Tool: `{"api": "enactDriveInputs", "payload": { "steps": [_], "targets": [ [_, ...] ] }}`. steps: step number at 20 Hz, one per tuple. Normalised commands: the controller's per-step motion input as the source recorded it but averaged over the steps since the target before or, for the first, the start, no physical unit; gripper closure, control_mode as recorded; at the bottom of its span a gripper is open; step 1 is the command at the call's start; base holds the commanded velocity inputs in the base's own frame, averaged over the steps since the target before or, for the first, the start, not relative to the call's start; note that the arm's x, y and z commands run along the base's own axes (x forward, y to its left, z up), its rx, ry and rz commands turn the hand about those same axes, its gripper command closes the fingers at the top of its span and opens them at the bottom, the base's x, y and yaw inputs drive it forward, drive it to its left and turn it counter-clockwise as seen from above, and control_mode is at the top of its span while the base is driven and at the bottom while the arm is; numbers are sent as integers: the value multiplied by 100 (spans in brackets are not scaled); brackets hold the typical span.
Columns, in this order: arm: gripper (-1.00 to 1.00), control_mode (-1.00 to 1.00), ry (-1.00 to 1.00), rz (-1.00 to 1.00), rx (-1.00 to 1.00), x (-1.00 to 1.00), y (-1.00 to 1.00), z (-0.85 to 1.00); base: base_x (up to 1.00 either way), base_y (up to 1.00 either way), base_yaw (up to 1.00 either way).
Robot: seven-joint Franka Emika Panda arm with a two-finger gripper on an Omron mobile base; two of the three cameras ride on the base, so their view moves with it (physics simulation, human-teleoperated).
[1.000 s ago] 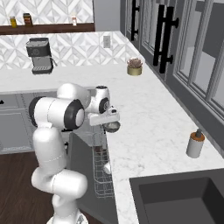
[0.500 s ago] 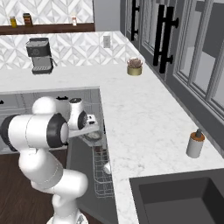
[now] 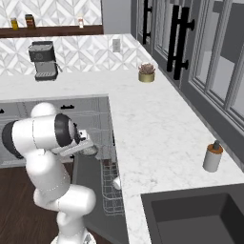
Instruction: Pick up the cup and bowl from the counter, place them in the dishwasher, and close the dishwasher door.
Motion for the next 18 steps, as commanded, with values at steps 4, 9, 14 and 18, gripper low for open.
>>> {"api": "enactDriveInputs", "payload": {
  "steps": [4,9,14,18],
  "targets": [
    [100,-100,0,-10,-12,24,3,-24,0,0,0],
    [100,-100,0,-6,-7,35,-17,-27,0,0,0],
    [100,-100,0,0,-2,26,-39,-30,0,0,0],
    [100,-100,0,0,-1,24,-42,-44,0,0,0]
  ]
}}
